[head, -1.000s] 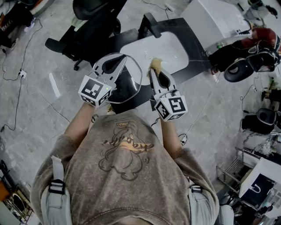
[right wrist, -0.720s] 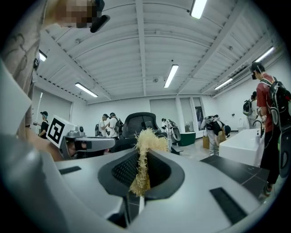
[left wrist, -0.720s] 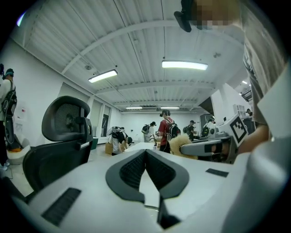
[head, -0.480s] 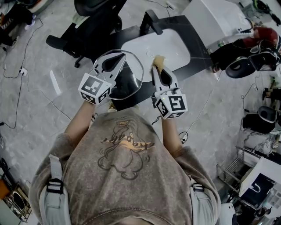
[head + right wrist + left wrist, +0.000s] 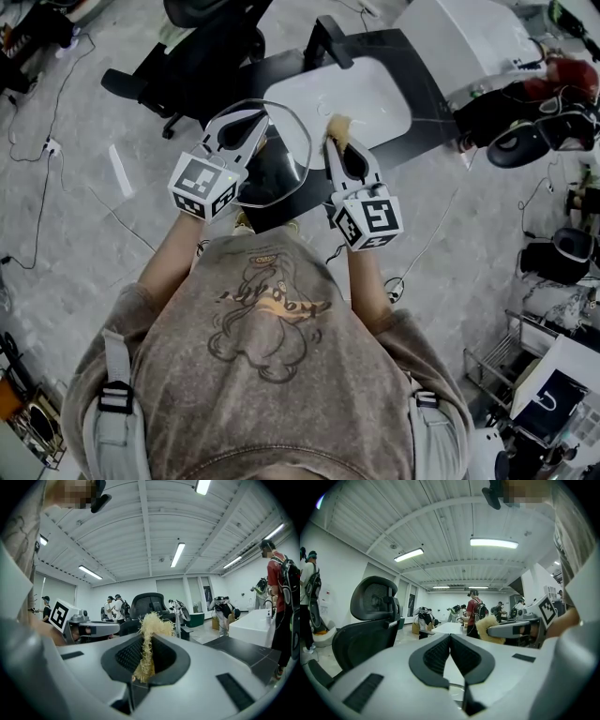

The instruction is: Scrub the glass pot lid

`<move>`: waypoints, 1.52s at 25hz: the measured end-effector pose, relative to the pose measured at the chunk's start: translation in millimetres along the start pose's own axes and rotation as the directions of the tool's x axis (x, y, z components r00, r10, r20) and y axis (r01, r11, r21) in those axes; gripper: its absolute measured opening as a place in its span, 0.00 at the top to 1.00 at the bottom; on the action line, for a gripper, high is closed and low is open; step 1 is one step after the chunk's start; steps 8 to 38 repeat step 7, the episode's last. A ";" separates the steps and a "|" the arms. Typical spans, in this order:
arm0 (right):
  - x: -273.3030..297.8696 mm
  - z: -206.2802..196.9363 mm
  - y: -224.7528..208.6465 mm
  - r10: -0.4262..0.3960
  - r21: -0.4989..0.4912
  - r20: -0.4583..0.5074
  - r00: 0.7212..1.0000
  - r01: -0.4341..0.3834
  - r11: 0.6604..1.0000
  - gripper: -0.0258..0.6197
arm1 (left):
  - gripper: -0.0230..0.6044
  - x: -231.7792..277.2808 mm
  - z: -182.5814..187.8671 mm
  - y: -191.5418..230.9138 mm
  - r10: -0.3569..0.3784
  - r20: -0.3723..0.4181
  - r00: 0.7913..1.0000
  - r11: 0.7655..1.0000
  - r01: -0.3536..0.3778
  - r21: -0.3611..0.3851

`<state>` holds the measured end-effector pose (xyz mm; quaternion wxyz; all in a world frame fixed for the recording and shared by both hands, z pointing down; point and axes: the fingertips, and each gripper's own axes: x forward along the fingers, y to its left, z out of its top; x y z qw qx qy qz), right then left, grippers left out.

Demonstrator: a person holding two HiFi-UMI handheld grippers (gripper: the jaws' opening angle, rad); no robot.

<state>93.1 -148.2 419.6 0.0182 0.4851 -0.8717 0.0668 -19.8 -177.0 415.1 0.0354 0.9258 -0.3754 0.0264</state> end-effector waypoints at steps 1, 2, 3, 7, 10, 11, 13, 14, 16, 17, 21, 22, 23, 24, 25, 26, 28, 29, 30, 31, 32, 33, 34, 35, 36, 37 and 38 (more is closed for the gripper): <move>0.1 -0.7 1.2 0.005 0.001 -0.003 1.000 -0.005 1.000 0.90 | 0.94 -0.8 -0.7 0.3 0.002 -0.002 1.000 1.000 -0.002 -0.001; 0.3 -1.5 2.1 0.009 0.002 -0.006 1.000 -0.009 1.000 0.90 | 0.94 -1.6 -1.5 0.8 0.004 -0.004 1.000 1.000 -0.004 -0.004; 0.5 -2.4 2.8 0.012 0.003 -0.009 1.000 -0.012 1.000 0.90 | 0.94 -2.4 -2.4 1.5 0.007 -0.006 1.000 1.000 -0.007 -0.007; 2.6 -6.3 6.4 0.028 0.014 -0.018 0.999 -0.028 1.000 0.90 | 0.94 -7.0 -7.7 5.1 0.027 -0.018 0.999 0.999 -0.027 -0.021; 2.6 -6.3 6.4 0.028 0.014 -0.018 0.999 -0.028 1.000 0.90 | 0.94 -7.0 -7.7 5.1 0.027 -0.018 0.999 0.999 -0.027 -0.021; 2.6 -6.3 6.4 0.028 0.014 -0.018 0.999 -0.028 1.000 0.90 | 0.94 -7.0 -7.7 5.1 0.027 -0.018 0.999 0.999 -0.027 -0.021; 2.6 -6.3 6.4 0.028 0.014 -0.018 0.999 -0.028 1.000 0.90 | 0.94 -7.0 -7.7 5.1 0.027 -0.018 0.999 0.999 -0.027 -0.021; 2.6 -6.3 6.4 0.028 0.014 -0.018 0.999 -0.028 1.000 0.90 | 0.94 -7.0 -7.7 5.1 0.027 -0.018 0.999 0.999 -0.027 -0.021; 2.6 -6.3 6.4 0.028 0.014 -0.018 0.999 -0.028 1.000 0.90 | 0.94 -7.0 -7.7 5.1 0.027 -0.018 0.999 0.999 -0.027 -0.021; 2.6 -6.3 6.4 0.028 0.014 -0.018 0.999 -0.028 1.000 0.90 | 0.94 -7.0 -7.7 5.1 0.027 -0.018 0.999 0.999 -0.027 -0.021; 2.6 -6.3 6.4 0.028 0.014 -0.018 0.999 -0.028 1.000 0.90 | 0.94 -7.0 -7.7 5.1 0.027 -0.018 0.999 0.999 -0.027 -0.021; 2.6 -6.3 6.4 0.028 0.014 -0.018 0.999 -0.028 1.000 0.90 | 0.94 -7.0 -7.7 5.1 0.027 -0.018 0.999 0.999 -0.027 -0.021; 2.6 -6.3 6.4 0.028 0.014 -0.018 0.999 -0.028 1.000 0.90 | 0.94 -7.0 -7.7 5.1 0.027 -0.018 0.999 0.999 -0.027 -0.021; 2.6 -6.3 6.4 0.028 0.014 -0.018 0.999 -0.028 1.000 0.90 | 0.94 -7.0 -7.7 5.1 0.027 -0.018 0.999 0.999 -0.027 -0.021; 2.6 -6.3 6.4 0.028 0.014 -0.018 0.999 -0.028 1.000 0.90 | 0.94 -7.0 -7.7 5.1 0.027 -0.018 0.999 0.999 -0.027 -0.021; 2.6 -6.3 6.4 0.028 0.014 -0.018 0.999 -0.028 1.000 0.90 | 0.94 -7.0 -7.7 5.1 0.027 -0.018 0.999 0.999 -0.027 -0.021; 2.6 -6.3 6.4 0.028 0.014 -0.018 0.999 -0.028 1.000 0.90 | 0.94 -7.0 -7.7 5.1 0.027 -0.018 0.999 0.999 -0.027 -0.021; 2.6 -6.3 6.4 0.028 0.014 -0.018 0.999 -0.028 1.000 0.90 | 0.94 -7.0 -7.7 5.1 0.027 -0.018 0.999 0.999 -0.027 -0.021; 2.6 -6.3 6.4 0.028 0.014 -0.018 0.999 -0.028 1.000 0.90 | 0.94 -7.0 -7.7 5.1 0.027 -0.018 0.999 0.999 -0.027 -0.021; 2.6 -6.3 6.4 0.028 0.014 -0.018 0.999 -0.028 1.000 0.90 | 0.94 -7.0 -7.7 5.1 0.027 -0.018 0.999 0.999 -0.027 -0.021; 2.6 -6.3 6.4 0.028 0.014 -0.018 0.999 -0.028 1.000 0.90 | 0.94 -7.0 -7.7 5.1 0.027 -0.018 0.999 0.999 -0.027 -0.021; 2.6 -6.3 6.4 0.028 0.014 -0.018 0.999 -0.028 1.000 0.90 | 0.94 -7.0 -7.7 5.1 0.027 -0.018 0.999 0.999 -0.027 -0.021; 2.6 -6.3 6.4 0.028 0.014 -0.018 0.999 -0.028 1.000 0.90 | 0.94 -7.0 -7.7 5.1 0.027 -0.018 0.999 0.999 -0.027 -0.021; 2.6 -6.3 6.4 0.028 0.014 -0.018 0.999 -0.028 1.000 0.90 | 0.94 -7.0 -7.7 5.1 0.027 -0.018 0.999 0.999 -0.027 -0.021; 2.6 -6.3 6.4 0.028 0.014 -0.018 0.999 -0.028 1.000 0.90 | 0.94 -7.0 -7.7 5.1 0.027 -0.018 0.999 0.999 -0.027 -0.021; 2.6 -6.3 6.4 0.028 0.014 -0.018 0.999 -0.028 1.000 0.90 | 0.94 -7.0 -7.7 5.1 0.027 -0.018 0.999 0.999 -0.027 -0.021; 2.6 -6.3 6.4 0.028 0.014 -0.018 0.999 -0.028 1.000 0.90 | 0.94 -7.0 -7.7 5.1 0.027 -0.018 0.999 0.999 -0.027 -0.021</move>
